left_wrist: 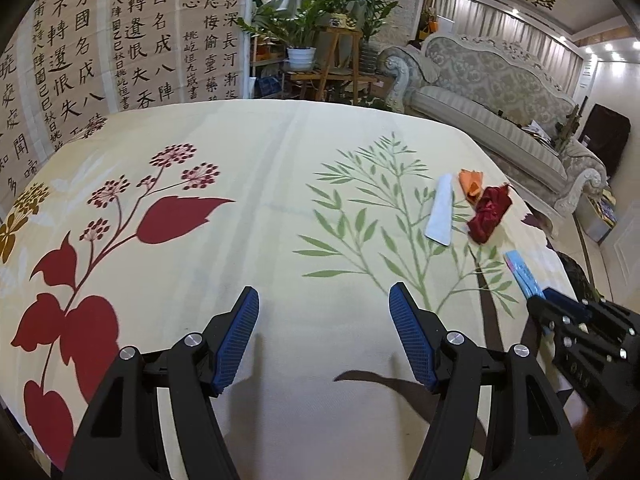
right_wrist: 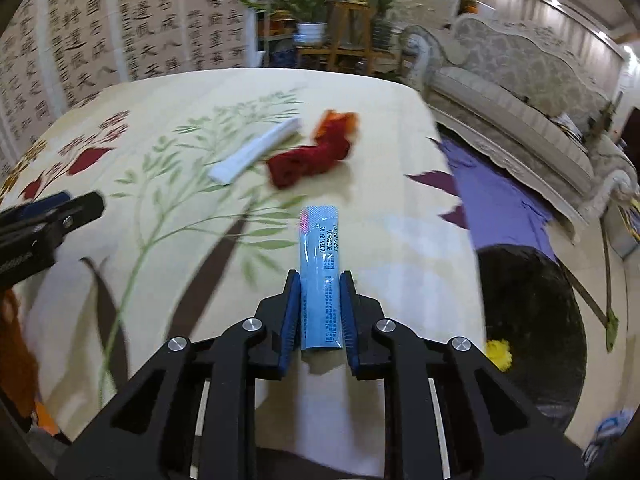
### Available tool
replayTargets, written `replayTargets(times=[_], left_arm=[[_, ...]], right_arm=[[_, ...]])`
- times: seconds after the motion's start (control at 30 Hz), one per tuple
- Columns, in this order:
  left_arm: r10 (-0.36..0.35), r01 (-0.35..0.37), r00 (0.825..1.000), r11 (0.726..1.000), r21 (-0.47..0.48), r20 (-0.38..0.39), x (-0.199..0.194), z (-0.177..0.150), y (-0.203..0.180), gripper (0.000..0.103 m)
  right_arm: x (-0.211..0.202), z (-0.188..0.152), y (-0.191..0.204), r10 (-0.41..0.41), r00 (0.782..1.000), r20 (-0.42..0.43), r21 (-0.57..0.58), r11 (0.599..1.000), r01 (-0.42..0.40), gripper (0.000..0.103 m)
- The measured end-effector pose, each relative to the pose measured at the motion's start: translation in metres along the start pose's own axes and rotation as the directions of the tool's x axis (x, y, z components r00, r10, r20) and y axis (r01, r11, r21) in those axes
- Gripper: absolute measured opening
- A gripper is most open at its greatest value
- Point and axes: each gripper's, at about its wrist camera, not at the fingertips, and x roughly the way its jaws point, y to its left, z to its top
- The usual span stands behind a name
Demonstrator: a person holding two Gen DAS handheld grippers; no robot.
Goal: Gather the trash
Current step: 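Grasp the blue-and-white tube with the right tool and lift it, then grasp the white strip with the left tool and lift it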
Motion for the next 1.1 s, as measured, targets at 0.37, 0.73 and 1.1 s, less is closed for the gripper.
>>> replayTargets(times=[0.37, 0.73, 1.1], left_arm=[[-0.051, 0.052, 0.999, 0.996, 0.068, -0.011, 0.017, 0.012, -0.04, 0.066], [-0.072, 0.075, 0.997, 0.987, 0.143, -0.023, 0.045, 0.035, -0.07, 0.066], [-0.081, 0.095, 0.993, 0.982, 0.163, -0.088, 0.075, 0.052, -0.08, 0.066]], right_arm=[[0.026, 0.028, -0.029, -0.018, 1.0, -0.007, 0.096, 0.995, 0.018, 0.02], [0.039, 0.042, -0.038, -0.012, 1.0, -0.011, 0.115, 0.993, 0.013, 0.02], [0.04, 0.043, -0.039, -0.016, 1.0, -0.012, 0.112, 0.994, 0.018, 0.02]])
